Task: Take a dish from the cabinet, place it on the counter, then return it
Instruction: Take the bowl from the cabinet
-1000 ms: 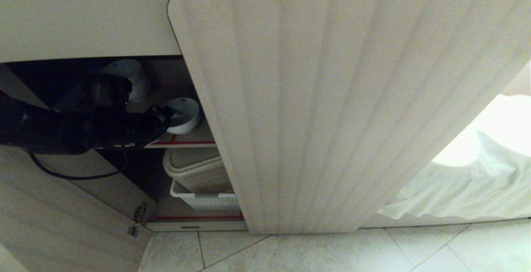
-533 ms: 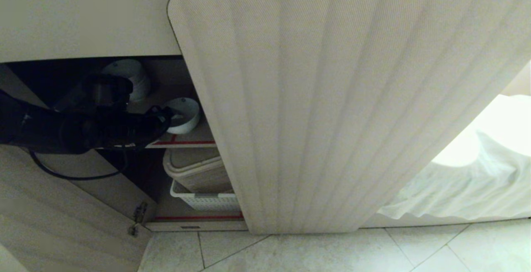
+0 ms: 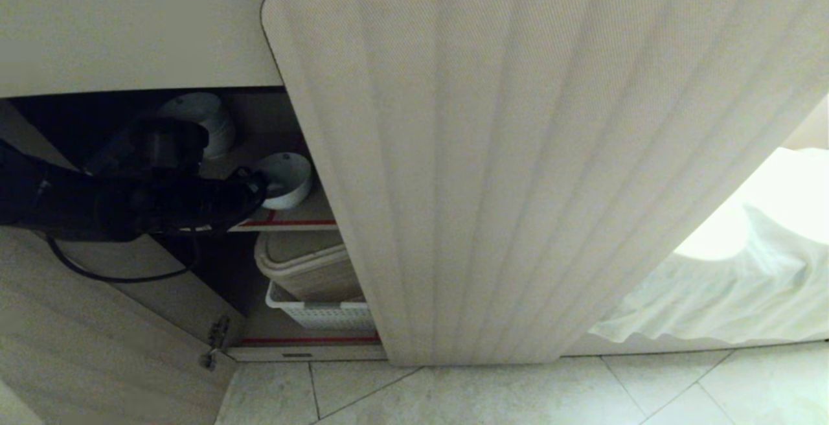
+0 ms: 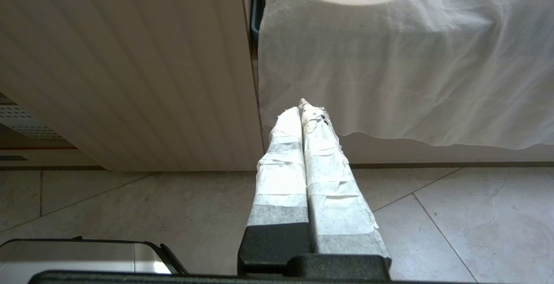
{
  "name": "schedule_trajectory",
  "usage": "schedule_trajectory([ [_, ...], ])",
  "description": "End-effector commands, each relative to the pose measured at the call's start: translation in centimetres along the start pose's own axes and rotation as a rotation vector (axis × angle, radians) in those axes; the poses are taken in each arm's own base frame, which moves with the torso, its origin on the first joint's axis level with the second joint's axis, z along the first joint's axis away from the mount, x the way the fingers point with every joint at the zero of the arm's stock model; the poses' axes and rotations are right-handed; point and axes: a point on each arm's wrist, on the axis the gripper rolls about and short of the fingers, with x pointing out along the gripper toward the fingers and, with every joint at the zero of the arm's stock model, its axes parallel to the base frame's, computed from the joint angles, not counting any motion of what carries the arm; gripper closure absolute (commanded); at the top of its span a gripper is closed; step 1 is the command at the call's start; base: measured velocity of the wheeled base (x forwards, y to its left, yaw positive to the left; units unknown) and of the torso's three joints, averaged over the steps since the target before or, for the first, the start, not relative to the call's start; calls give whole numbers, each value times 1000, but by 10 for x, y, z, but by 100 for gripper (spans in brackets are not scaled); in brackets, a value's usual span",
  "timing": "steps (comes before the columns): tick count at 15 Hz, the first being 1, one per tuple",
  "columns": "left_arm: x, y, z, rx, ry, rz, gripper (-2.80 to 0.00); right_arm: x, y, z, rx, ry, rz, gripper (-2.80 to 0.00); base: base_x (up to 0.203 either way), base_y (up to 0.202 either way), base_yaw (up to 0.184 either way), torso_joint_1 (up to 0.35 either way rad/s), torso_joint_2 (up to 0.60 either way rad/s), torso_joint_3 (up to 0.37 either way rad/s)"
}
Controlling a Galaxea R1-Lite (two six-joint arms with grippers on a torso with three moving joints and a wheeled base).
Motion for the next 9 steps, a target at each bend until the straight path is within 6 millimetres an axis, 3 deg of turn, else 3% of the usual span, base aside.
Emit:
schedule_trajectory([
  [1, 2, 0, 0, -2, -1, -1, 0, 0, 0, 0, 0, -1, -1, 0, 0, 0, 0, 0, 0, 0],
  [9, 4, -4, 5, -3, -19, -16, 0, 0, 0, 0, 0, -1, 0, 0, 0, 0, 0, 0, 0, 0],
])
